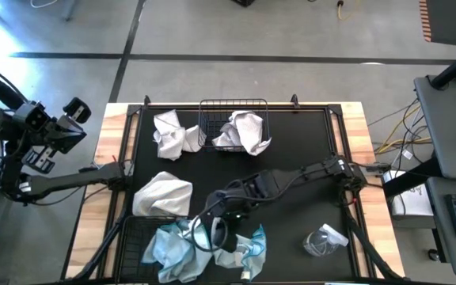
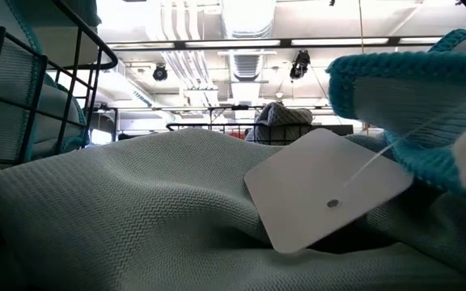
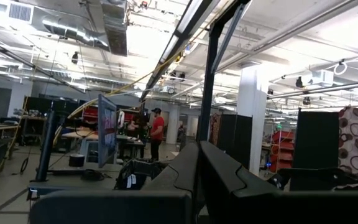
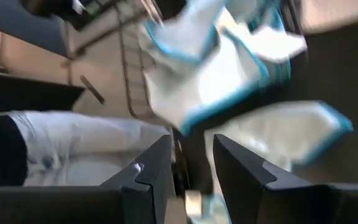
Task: Sort microfiber towel by color & place in baskets
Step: Put the blue microfiber cloth into the bottom wire basket
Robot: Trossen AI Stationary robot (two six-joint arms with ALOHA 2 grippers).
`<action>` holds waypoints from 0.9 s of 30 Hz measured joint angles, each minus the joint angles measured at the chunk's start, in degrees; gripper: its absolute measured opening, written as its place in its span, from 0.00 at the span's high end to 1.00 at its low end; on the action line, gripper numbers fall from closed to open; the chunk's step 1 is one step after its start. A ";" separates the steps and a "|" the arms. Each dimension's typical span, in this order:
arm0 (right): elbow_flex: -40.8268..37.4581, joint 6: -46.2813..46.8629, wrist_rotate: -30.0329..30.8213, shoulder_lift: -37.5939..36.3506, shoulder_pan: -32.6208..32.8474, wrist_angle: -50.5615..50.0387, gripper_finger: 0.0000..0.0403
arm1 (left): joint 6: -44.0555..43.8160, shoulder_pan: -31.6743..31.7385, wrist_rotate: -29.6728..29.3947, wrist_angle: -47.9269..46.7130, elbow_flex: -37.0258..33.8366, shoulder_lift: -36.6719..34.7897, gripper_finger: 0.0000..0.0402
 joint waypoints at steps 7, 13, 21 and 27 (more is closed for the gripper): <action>0.03 3.66 0.16 -0.70 1.77 -12.02 0.72 | 0.59 0.00 0.02 0.00 0.00 0.00 1.00; 0.03 5.85 0.13 -1.05 2.61 -13.62 0.72 | 1.92 0.00 0.02 0.00 0.00 0.00 1.00; 0.06 6.97 0.18 -1.72 2.77 -16.24 0.72 | 2.10 0.01 0.00 0.00 0.00 0.00 1.00; 0.08 8.92 0.18 -2.83 3.76 -18.83 0.72 | 1.75 0.02 0.00 0.00 0.00 0.00 1.00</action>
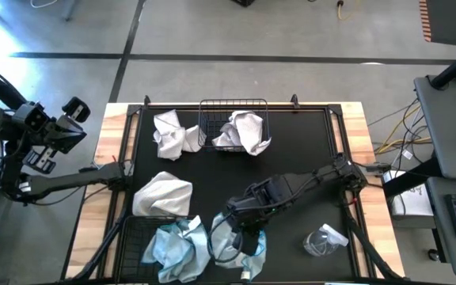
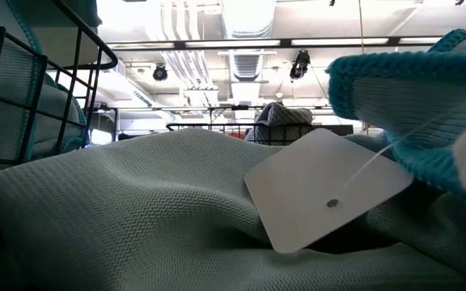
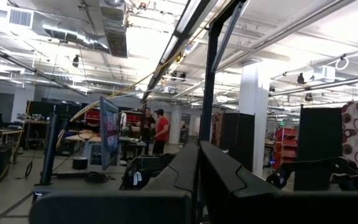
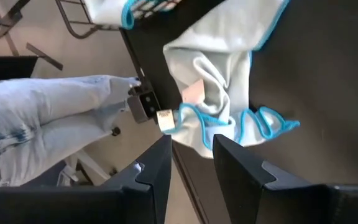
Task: Sort microfiber towel by color & place in baskets
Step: Put the blue microfiber cloth into the bottom wire basket
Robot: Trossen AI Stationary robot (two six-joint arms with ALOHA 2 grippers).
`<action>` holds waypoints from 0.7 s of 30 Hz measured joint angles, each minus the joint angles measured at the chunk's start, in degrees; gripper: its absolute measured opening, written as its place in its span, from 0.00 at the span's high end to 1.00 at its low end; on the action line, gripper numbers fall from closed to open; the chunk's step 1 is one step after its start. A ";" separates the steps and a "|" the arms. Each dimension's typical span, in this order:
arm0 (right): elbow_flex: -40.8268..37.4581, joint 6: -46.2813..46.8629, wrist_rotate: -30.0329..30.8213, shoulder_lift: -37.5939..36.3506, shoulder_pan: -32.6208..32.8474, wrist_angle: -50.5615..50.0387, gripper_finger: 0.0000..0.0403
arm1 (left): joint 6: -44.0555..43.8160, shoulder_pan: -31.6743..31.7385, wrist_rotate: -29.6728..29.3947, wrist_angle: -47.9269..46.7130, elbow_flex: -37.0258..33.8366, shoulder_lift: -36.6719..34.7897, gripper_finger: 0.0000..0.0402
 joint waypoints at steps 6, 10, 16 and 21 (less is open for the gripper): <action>0.00 0.21 0.00 0.00 2.04 -3.07 0.72 | -0.42 -0.01 0.00 0.00 0.00 0.00 1.00; -0.02 0.93 0.00 0.07 2.87 -3.05 0.72 | -0.51 0.00 0.00 0.00 0.00 0.00 1.00; -0.02 2.87 1.01 0.22 3.59 -2.94 0.72 | -0.81 -0.02 0.00 0.00 0.00 0.00 1.00; -0.11 4.02 4.00 0.28 3.67 -2.88 0.72 | -1.25 -0.01 -0.01 0.00 0.00 0.00 1.00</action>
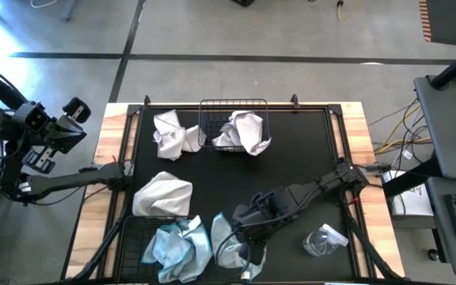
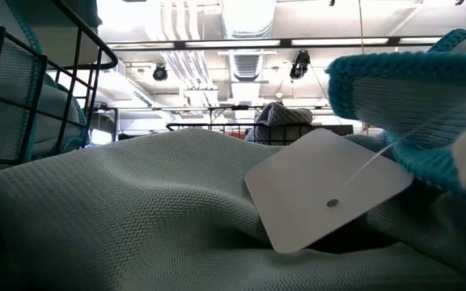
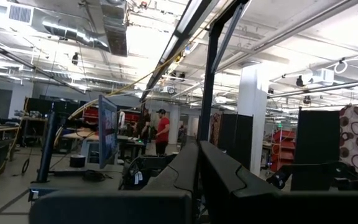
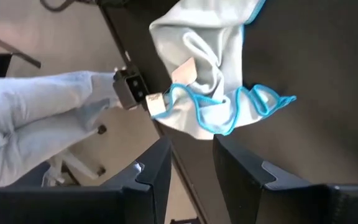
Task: Sort microfiber towel by color & place in baskets
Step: Put the blue microfiber cloth into the bottom wire basket
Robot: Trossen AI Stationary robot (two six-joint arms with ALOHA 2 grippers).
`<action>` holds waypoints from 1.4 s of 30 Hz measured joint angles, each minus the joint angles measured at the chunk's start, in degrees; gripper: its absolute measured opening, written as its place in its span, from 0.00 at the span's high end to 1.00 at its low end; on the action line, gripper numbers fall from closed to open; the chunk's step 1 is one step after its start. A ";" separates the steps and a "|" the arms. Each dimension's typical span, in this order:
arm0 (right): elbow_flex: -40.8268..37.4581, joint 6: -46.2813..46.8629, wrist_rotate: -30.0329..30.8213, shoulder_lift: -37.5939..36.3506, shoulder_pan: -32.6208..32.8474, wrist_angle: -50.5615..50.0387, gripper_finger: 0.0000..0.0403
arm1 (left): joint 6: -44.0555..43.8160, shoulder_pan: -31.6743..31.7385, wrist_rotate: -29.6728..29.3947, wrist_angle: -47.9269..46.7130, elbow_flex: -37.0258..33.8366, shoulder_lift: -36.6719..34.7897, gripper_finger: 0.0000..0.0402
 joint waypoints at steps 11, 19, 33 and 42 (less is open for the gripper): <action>-2.60 1.56 5.70 0.02 0.74 7.45 0.72 | -4.56 0.00 -0.01 0.00 0.00 0.00 1.00; -11.02 2.39 5.70 0.04 1.23 17.94 0.72 | -6.94 0.01 -0.01 0.00 0.00 0.00 1.00; -25.50 5.08 6.64 0.11 1.21 21.57 0.72 | -7.43 0.01 -0.01 0.00 0.00 0.00 1.00; -30.32 5.05 6.50 0.11 1.19 29.36 0.72 | -6.90 0.01 -0.01 0.00 0.00 0.00 1.00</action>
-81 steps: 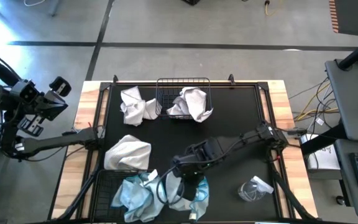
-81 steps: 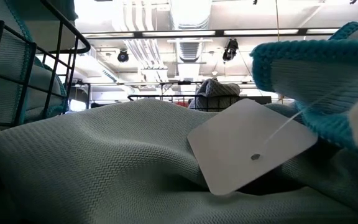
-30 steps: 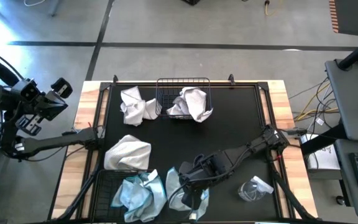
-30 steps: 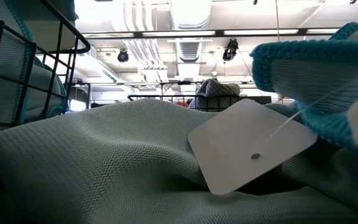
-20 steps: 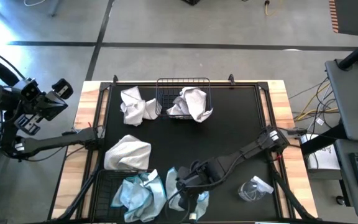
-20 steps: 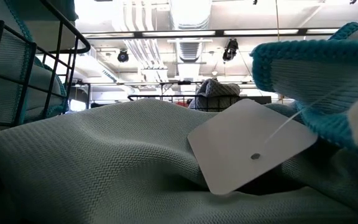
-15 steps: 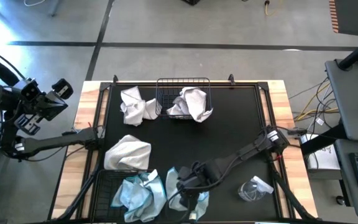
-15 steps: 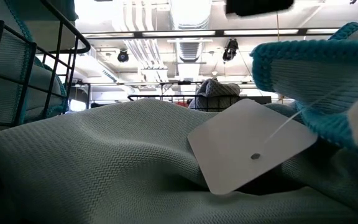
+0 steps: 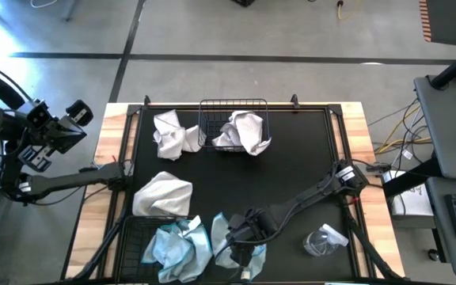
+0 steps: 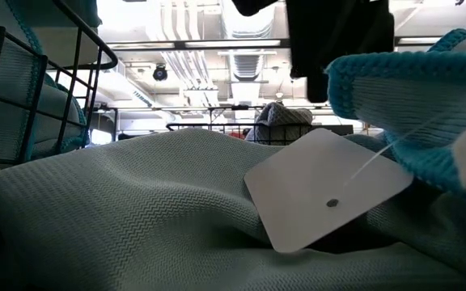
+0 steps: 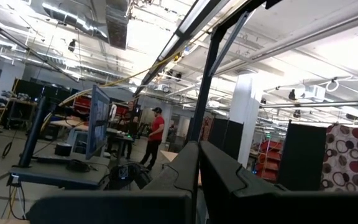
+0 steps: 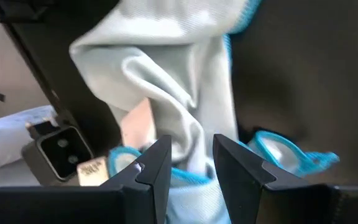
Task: Sort microfiber towel by color & place in baskets
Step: Put the blue microfiber cloth into the bottom wire basket
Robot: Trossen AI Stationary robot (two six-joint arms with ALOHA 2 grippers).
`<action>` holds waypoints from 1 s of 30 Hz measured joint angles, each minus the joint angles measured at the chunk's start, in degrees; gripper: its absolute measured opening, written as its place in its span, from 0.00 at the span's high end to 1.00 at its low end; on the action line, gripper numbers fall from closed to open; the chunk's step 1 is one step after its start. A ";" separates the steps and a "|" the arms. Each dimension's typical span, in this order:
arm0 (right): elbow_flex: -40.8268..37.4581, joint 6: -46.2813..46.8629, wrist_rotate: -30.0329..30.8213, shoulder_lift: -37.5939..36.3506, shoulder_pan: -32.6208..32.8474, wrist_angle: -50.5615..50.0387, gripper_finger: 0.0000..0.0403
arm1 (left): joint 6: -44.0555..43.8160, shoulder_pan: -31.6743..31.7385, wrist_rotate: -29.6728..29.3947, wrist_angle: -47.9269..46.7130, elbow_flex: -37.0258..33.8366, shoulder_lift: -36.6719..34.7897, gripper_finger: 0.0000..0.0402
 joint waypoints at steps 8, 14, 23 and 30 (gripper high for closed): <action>-3.16 -0.06 -0.30 0.00 0.00 4.88 0.72 | 0.13 -0.02 0.00 0.00 -0.11 -0.02 1.00; -4.12 -0.11 0.56 0.00 0.00 5.71 0.72 | 0.15 -0.02 0.00 0.00 -0.13 -0.02 1.00; -4.17 -0.71 1.71 0.00 -0.02 6.51 0.72 | 0.16 -0.01 0.00 0.00 -0.15 -0.02 1.00; -4.32 -0.59 1.71 0.00 -0.02 6.63 0.72 | 0.16 0.00 0.00 0.00 -0.15 -0.02 1.00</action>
